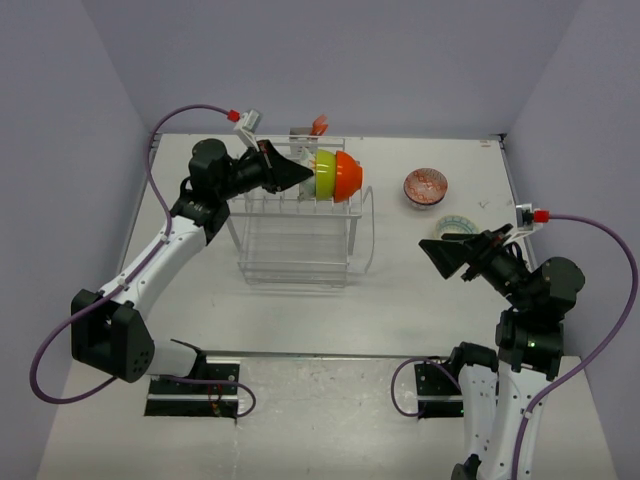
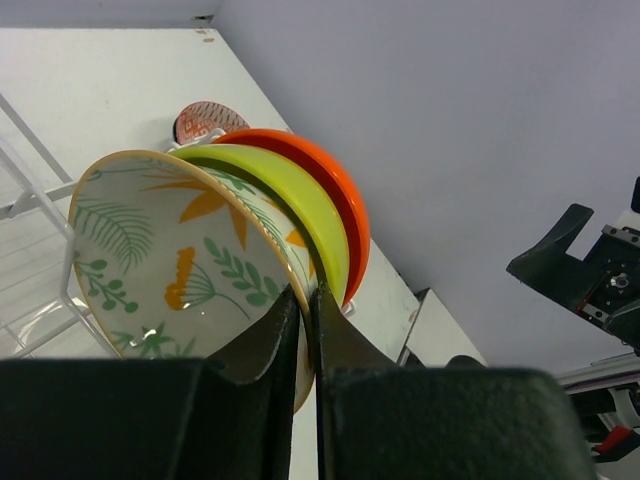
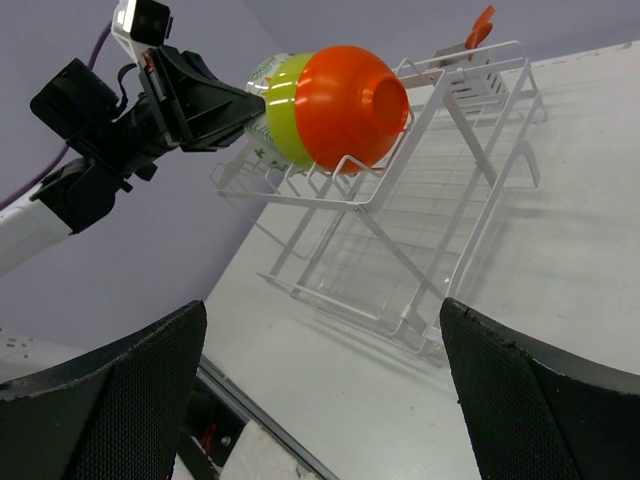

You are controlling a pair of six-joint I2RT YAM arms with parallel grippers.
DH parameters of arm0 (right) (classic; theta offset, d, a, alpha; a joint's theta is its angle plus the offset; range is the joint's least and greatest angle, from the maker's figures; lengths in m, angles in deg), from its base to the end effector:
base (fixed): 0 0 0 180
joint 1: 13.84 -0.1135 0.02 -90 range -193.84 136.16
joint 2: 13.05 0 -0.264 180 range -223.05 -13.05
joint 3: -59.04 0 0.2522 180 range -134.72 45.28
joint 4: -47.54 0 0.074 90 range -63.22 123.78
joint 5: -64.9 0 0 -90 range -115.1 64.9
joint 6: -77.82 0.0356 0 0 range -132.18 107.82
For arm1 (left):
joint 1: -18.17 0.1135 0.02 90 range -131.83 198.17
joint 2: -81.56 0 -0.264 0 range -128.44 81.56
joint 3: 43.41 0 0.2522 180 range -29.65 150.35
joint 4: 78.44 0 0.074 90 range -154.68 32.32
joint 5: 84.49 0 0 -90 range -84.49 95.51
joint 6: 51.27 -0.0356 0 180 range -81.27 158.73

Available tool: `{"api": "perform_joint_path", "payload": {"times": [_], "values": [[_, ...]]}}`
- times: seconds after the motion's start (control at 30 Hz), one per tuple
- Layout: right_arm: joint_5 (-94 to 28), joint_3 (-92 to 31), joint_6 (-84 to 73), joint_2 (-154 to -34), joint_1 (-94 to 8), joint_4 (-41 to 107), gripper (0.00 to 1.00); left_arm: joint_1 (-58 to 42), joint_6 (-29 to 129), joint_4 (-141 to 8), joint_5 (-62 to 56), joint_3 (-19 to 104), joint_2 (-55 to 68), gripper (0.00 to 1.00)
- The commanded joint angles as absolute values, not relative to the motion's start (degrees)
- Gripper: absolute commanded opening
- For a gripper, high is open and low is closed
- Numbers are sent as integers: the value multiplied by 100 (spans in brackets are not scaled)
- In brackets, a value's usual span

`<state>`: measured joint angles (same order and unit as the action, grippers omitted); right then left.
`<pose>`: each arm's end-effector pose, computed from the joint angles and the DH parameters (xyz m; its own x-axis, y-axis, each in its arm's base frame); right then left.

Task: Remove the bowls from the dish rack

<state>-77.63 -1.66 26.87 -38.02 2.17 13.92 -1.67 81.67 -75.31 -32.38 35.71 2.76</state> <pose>0.0857 0.0048 0.3757 -0.3471 0.4983 -0.7945 -0.4840 0.6304 0.6069 0.2963 -0.1302 0.3689 -0.6093 -0.3517 -0.7107 0.5871 0.4024 -0.7025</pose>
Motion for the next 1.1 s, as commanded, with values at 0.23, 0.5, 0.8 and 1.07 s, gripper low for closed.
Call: {"api": "perform_joint_path", "payload": {"times": [0.23,0.5,0.8,1.07], "values": [[-7994,-376,2711,-3801,198,1506,99,-90,8285,-7804,-3027,3653,728,0],[-7977,-411,2658,-3774,207,1435,99,-29,8531,-7751,-2429,3530,1081,0],[-7959,-464,2570,-3774,207,1339,99,24,8707,-7831,-2157,3398,1318,0],[-8012,-561,2789,-3827,198,1488,99,15,7777,-7619,-2024,3582,1915,0]]}}
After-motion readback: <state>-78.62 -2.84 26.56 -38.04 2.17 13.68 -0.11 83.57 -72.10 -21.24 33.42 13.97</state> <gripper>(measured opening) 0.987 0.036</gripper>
